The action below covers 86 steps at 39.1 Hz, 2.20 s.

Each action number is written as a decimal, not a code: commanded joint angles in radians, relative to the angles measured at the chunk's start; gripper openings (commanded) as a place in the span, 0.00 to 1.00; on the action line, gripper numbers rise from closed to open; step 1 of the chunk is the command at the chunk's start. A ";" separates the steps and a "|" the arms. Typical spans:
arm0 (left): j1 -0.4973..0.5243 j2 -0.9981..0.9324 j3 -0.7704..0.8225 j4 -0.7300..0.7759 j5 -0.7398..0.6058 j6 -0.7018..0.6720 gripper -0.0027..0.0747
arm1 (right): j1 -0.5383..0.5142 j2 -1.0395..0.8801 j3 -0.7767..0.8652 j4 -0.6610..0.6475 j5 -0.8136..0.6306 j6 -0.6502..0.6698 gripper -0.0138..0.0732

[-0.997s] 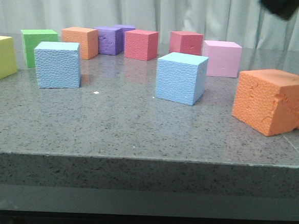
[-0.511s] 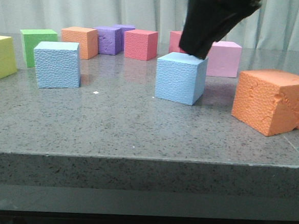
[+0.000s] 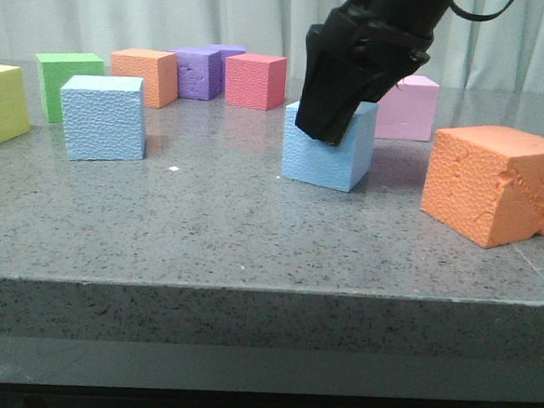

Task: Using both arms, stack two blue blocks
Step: 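Lower the right gripper onto the nearer light-blue cube and grasp it, then lift the light-blue cube with the right gripper, set it down nearer the other blue cube, then open the right gripper and raise it away from the cube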

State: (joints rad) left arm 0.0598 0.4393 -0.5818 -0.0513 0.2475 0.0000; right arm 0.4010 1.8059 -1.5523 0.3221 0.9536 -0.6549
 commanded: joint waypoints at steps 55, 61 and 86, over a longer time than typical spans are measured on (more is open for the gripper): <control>0.000 0.016 -0.035 0.000 -0.086 0.000 0.83 | 0.250 -0.049 -0.037 0.015 0.025 -0.027 0.70; 0.000 0.016 -0.035 0.000 -0.086 0.000 0.83 | 0.250 -0.049 -0.037 0.018 0.027 -0.026 0.87; 0.000 0.016 -0.035 0.000 -0.086 0.000 0.83 | 0.174 -0.207 -0.110 0.005 0.006 0.229 0.66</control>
State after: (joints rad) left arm 0.0598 0.4430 -0.5818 -0.0513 0.2454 0.0000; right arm 0.6083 1.6624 -1.6289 0.3164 0.9935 -0.4937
